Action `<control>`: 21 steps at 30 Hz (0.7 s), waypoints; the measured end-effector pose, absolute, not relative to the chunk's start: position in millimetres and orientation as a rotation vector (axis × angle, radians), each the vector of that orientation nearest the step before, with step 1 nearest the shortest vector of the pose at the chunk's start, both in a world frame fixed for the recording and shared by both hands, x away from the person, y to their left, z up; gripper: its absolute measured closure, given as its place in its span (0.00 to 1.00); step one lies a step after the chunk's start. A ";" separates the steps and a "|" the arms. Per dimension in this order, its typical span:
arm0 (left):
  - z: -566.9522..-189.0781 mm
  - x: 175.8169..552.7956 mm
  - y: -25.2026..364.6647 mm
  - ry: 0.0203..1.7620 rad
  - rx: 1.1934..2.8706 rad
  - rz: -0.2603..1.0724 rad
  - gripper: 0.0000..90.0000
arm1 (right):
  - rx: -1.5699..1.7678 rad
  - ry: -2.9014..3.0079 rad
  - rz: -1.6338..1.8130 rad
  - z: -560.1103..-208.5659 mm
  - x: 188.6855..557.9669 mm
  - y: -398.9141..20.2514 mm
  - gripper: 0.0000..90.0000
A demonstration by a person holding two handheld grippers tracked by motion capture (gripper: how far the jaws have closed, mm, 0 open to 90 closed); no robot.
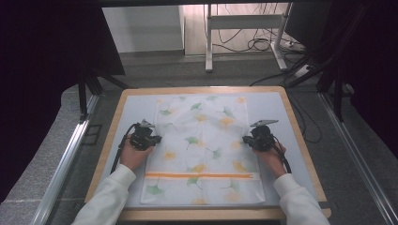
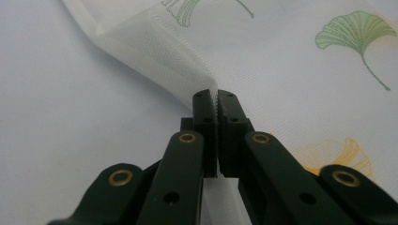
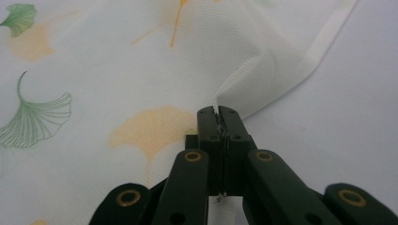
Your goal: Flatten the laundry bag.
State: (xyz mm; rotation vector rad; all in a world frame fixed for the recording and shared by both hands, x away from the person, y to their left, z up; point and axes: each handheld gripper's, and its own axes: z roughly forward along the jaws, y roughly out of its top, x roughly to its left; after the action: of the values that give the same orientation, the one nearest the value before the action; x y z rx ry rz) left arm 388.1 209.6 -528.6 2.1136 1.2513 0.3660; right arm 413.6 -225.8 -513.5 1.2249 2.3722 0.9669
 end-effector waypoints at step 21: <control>-501.7 358.7 206.0 1.195 1.998 0.405 0.42 | 1.195 2.327 1.012 -493.5 384.4 -240.9 0.56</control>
State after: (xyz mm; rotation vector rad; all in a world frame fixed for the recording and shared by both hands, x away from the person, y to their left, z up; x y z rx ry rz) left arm 358.7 206.0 -501.7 1.9985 1.1951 0.4054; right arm 384.4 -240.9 -493.5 1.1953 2.3274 1.0115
